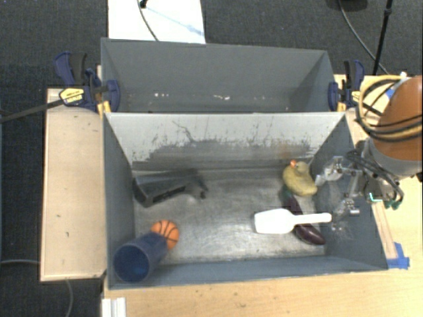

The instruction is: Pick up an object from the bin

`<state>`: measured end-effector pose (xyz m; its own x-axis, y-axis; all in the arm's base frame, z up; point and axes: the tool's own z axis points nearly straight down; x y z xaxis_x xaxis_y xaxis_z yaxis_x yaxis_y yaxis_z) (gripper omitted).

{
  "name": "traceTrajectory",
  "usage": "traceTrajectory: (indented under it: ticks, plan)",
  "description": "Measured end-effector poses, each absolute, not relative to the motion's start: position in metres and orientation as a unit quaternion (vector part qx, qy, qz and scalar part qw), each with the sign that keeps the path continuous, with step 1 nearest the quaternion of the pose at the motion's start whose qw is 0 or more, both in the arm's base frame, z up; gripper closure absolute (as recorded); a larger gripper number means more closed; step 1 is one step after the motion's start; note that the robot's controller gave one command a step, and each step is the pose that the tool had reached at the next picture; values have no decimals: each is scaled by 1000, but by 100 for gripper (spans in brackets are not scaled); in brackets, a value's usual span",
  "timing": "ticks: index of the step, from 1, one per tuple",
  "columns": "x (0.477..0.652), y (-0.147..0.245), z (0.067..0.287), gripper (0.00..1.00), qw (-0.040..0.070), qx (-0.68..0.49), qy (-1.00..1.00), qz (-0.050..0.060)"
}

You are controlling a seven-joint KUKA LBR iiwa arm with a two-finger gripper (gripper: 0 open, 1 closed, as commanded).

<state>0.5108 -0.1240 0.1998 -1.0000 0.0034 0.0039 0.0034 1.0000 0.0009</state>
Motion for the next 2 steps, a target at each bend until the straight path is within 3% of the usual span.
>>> traceTrajectory:
  ticks: [1,2]
  plan:
    - [513,-124,203,0,-2,0,-1000,0]
    - [498,-122,145,0,-3,-64,-998,0]
